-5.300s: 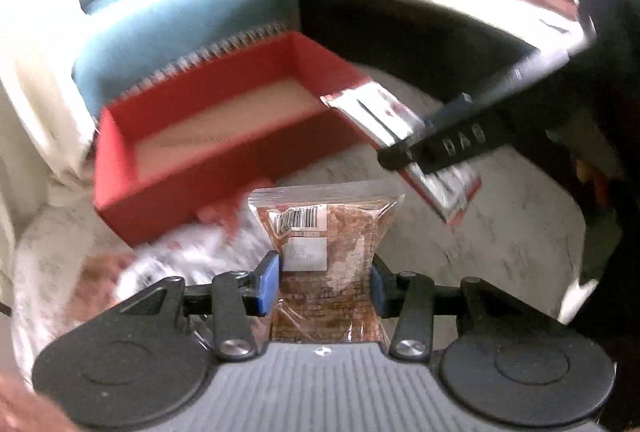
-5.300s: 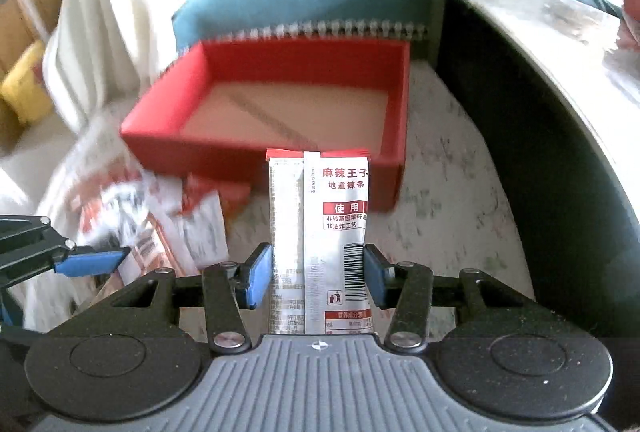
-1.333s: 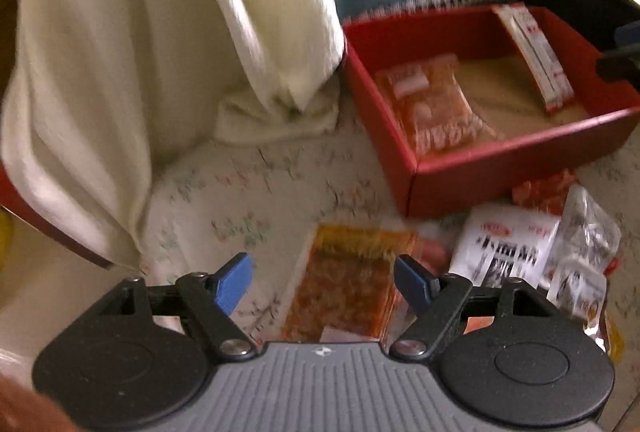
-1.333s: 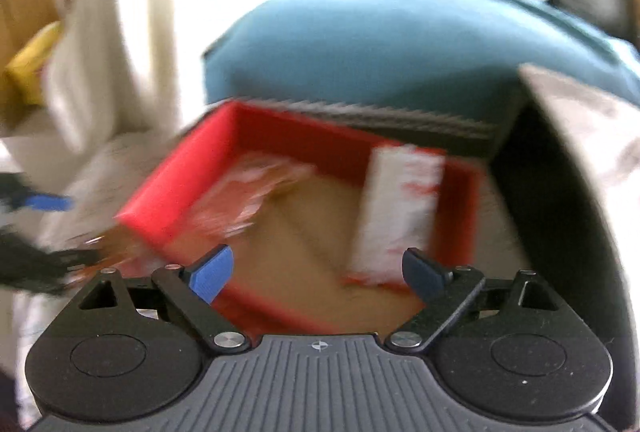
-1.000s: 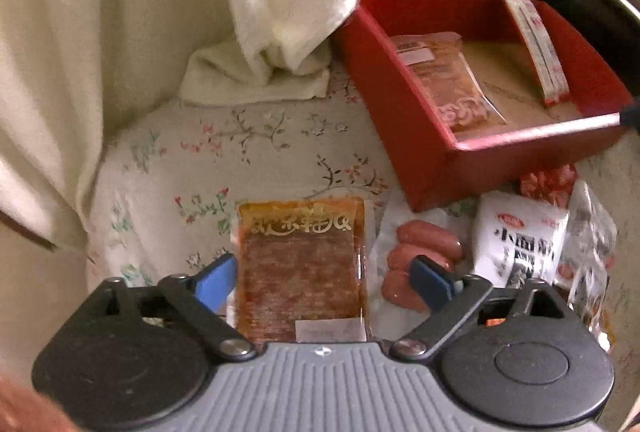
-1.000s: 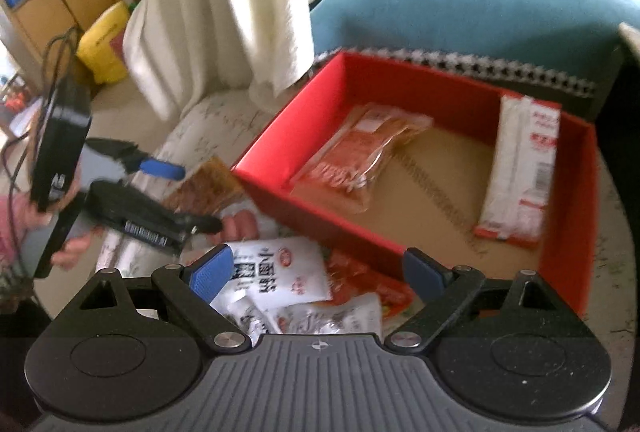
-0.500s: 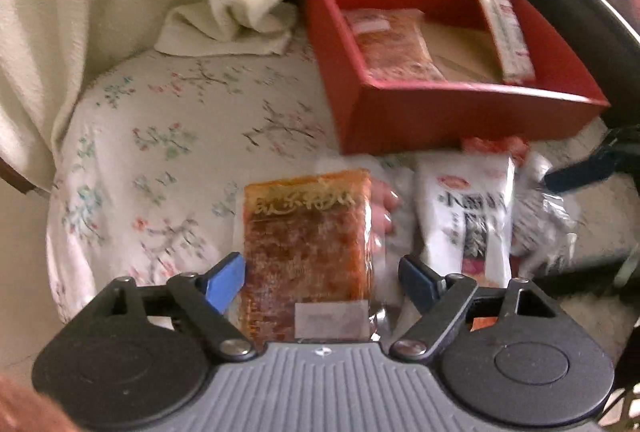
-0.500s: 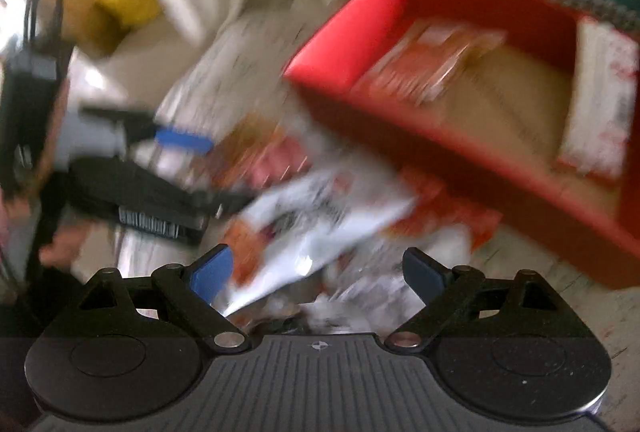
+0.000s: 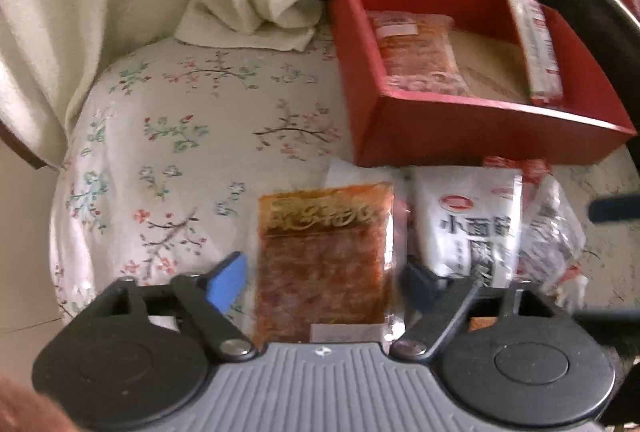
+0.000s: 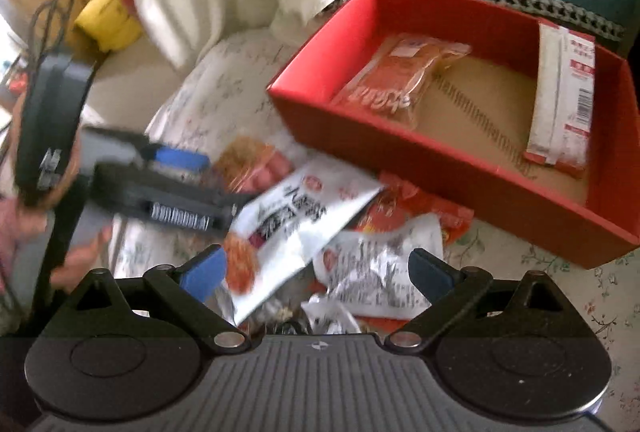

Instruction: Organize snacks

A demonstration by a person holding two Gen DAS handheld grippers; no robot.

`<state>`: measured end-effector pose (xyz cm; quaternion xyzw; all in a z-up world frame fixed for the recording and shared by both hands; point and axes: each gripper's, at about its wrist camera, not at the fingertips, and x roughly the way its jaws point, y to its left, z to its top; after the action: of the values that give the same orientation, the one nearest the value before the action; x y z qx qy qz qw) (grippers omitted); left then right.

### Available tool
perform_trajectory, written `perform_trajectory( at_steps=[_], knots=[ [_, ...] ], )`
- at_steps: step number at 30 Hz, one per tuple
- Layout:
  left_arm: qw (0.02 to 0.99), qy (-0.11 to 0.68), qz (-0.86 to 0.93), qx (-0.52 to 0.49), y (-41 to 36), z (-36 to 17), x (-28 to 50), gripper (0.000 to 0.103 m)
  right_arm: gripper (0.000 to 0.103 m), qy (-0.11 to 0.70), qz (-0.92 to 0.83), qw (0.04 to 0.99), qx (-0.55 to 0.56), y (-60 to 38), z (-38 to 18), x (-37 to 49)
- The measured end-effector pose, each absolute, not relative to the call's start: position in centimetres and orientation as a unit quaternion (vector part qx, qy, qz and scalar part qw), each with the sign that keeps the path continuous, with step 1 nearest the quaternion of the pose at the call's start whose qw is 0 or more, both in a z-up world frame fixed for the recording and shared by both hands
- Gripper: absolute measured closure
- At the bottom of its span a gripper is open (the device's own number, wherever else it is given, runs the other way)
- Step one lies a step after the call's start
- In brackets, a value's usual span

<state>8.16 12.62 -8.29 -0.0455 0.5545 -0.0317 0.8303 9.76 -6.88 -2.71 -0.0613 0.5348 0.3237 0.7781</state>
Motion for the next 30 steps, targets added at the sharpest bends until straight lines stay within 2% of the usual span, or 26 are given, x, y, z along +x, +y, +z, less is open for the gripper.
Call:
perform_trajectory(
  at_steps=[4,8,12,15,19,26,30],
  knots=[
    [0.825,0.556,-0.066,-0.079,12.4,-7.6,6.6,0.043,0.004,0.544,0.305,0.779,-0.060,-7.0,-3.7,10.2],
    [0.817,0.560,-0.075,-0.114,12.4,-7.2,4.9,0.044,0.004,0.563,0.281,0.776,-0.047,-7.2,-4.7,10.8],
    [0.820,0.568,-0.019,-0.073,12.3,-7.5,4.1,0.043,0.004,0.565,0.270,0.779,-0.043,-6.1,-5.1,10.1],
    [0.822,0.561,-0.010,-0.093,13.1,-7.1,3.5,0.044,0.004,0.555,0.259,0.787,-0.076,-4.4,-5.3,9.3],
    [0.821,0.563,-0.006,-0.098,13.9,-7.1,2.7,0.051,0.003,0.549,0.242,0.794,-0.099,-2.9,-5.3,8.9],
    [0.820,0.562,0.001,-0.111,15.1,-7.2,2.1,0.052,0.001,0.543,0.214,0.800,-0.136,-0.5,-5.8,9.8],
    [0.822,0.562,-0.006,-0.085,14.1,-7.2,1.9,0.051,0.007,0.512,0.220,0.804,-0.207,1.3,-6.2,9.0]
  ],
)
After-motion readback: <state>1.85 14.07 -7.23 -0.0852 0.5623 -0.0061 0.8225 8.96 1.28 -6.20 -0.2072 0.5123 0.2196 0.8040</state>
